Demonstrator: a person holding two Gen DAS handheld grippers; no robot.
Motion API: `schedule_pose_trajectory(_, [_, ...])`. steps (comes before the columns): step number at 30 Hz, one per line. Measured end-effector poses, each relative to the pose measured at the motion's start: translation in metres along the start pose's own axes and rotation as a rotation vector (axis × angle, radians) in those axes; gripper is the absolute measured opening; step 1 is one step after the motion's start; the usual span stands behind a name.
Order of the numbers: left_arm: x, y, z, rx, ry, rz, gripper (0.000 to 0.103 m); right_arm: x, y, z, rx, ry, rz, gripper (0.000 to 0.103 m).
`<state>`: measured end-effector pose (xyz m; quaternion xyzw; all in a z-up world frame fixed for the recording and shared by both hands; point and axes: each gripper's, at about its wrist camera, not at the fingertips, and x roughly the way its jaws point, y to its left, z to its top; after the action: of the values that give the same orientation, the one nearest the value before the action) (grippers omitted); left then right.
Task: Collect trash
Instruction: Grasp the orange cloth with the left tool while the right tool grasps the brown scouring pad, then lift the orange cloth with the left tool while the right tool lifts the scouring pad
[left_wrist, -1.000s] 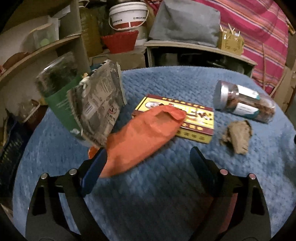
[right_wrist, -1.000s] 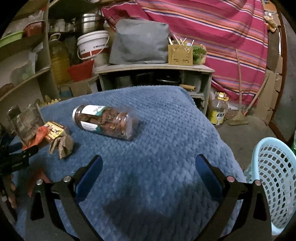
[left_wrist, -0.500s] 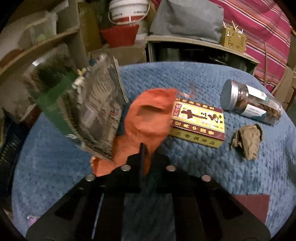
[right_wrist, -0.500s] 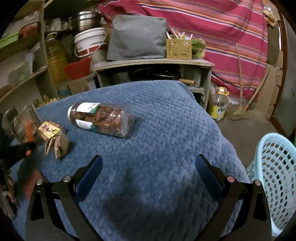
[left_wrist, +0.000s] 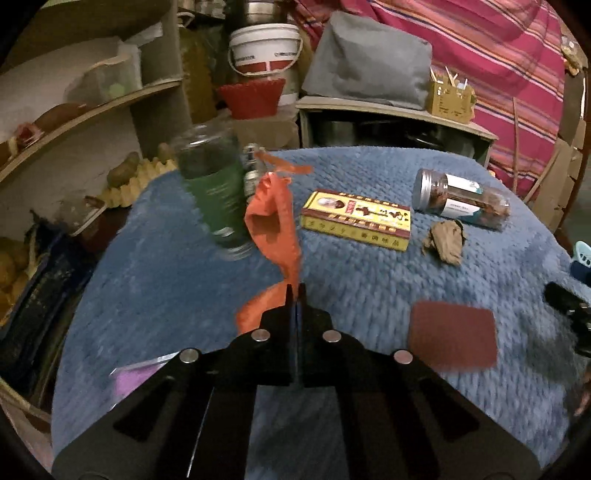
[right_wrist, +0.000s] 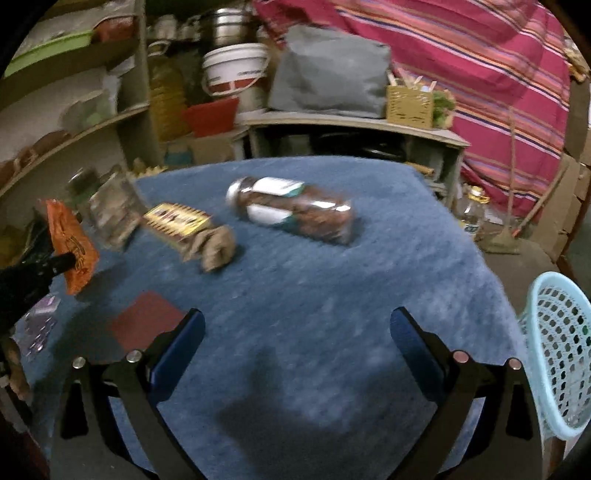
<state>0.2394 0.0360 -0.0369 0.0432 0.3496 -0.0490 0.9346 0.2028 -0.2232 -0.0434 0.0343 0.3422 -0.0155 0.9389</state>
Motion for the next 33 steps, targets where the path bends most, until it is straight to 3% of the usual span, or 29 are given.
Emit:
schedule_pose_trajectory(8, [-0.020, 0.035, -0.020, 0.000, -0.004, 0.034, 0.000, 0.010, 0.055, -0.008, -0.025, 0.053, 0.079, 0.098])
schedule_pose_trajectory(15, [-0.020, 0.064, -0.035, -0.038, 0.009, 0.005, 0.000, 0.028, 0.100, -0.016, -0.071, 0.106, 0.108, 0.098])
schedule_pose_trajectory(24, [-0.021, 0.069, -0.035, -0.026, 0.001, 0.011, 0.000, 0.045, 0.117, -0.021, -0.106, 0.154, 0.030, 0.098])
schedule_pose_trajectory(33, [-0.018, 0.065, -0.033, -0.011, -0.005, 0.042, 0.000, 0.051, 0.121, -0.021, -0.132, 0.180, 0.040, 0.096])
